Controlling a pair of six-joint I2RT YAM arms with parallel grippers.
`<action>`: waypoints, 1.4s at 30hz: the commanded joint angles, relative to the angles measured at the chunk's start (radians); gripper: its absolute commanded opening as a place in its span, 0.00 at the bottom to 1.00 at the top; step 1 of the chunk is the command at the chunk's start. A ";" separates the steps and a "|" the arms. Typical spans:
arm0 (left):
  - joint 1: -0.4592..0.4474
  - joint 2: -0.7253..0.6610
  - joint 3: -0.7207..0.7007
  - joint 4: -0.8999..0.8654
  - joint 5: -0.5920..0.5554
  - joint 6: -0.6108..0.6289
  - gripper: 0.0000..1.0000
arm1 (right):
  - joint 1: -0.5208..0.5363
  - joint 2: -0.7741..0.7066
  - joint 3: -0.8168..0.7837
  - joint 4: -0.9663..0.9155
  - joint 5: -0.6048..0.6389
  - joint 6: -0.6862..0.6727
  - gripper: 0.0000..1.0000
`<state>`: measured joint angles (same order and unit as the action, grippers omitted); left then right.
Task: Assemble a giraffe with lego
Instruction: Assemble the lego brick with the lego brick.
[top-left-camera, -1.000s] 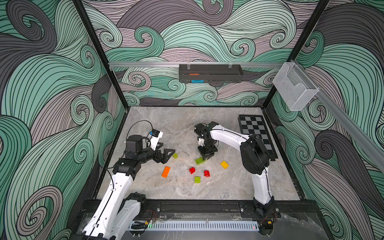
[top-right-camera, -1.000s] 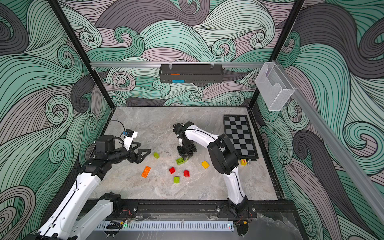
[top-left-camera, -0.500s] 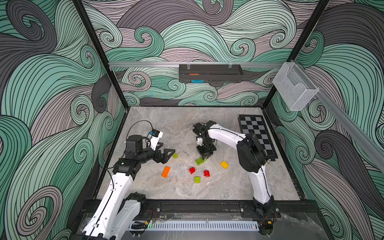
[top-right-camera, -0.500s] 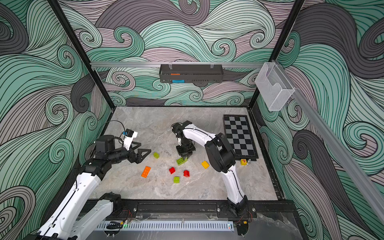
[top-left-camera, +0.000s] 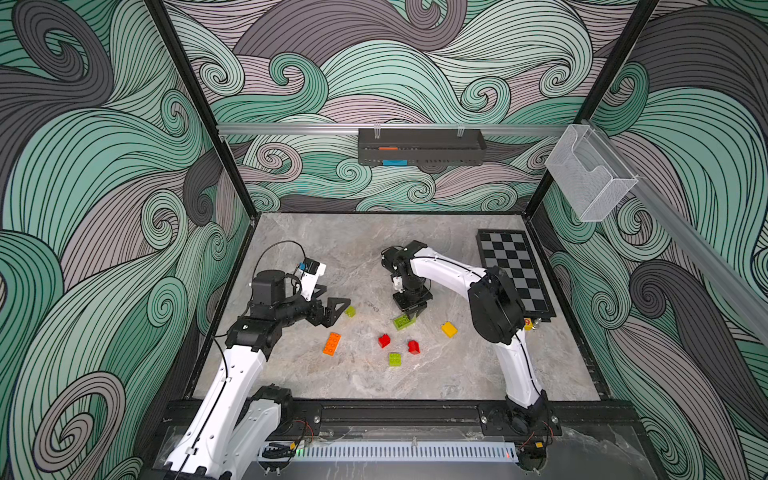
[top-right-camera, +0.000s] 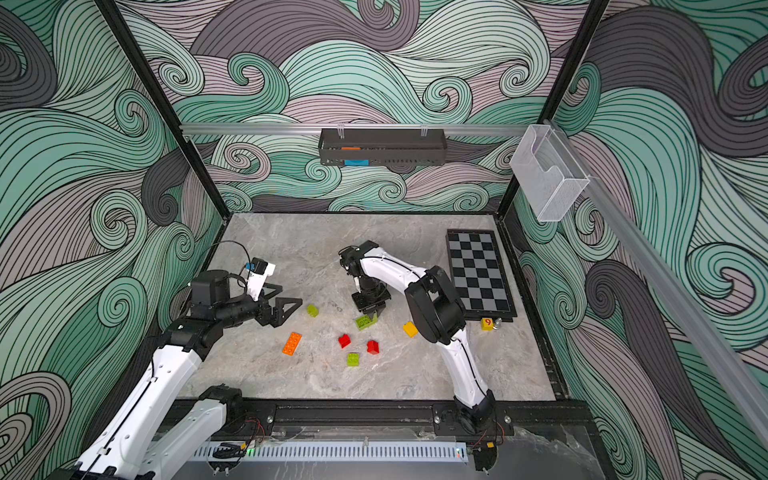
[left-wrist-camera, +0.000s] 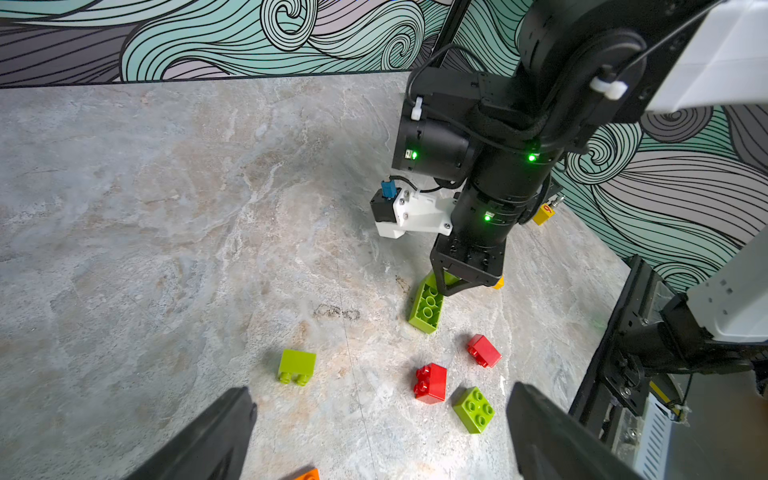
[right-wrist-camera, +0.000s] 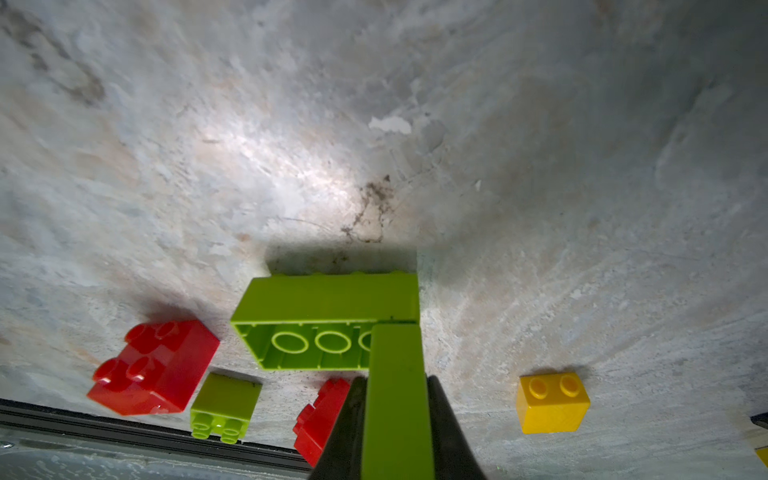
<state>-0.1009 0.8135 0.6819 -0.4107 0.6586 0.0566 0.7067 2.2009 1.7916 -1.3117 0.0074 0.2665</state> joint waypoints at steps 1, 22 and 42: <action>-0.003 -0.011 -0.002 -0.010 0.003 0.012 0.99 | 0.004 0.027 0.007 -0.031 0.034 -0.010 0.00; -0.006 -0.014 -0.002 -0.011 0.003 0.014 0.99 | 0.006 0.067 -0.188 0.117 0.071 0.086 0.00; -0.007 -0.003 0.004 -0.013 0.007 0.011 0.99 | 0.019 -0.201 0.024 -0.041 0.024 0.038 0.64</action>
<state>-0.1028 0.8139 0.6819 -0.4107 0.6586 0.0570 0.7216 2.1036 1.7996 -1.2922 0.0177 0.3141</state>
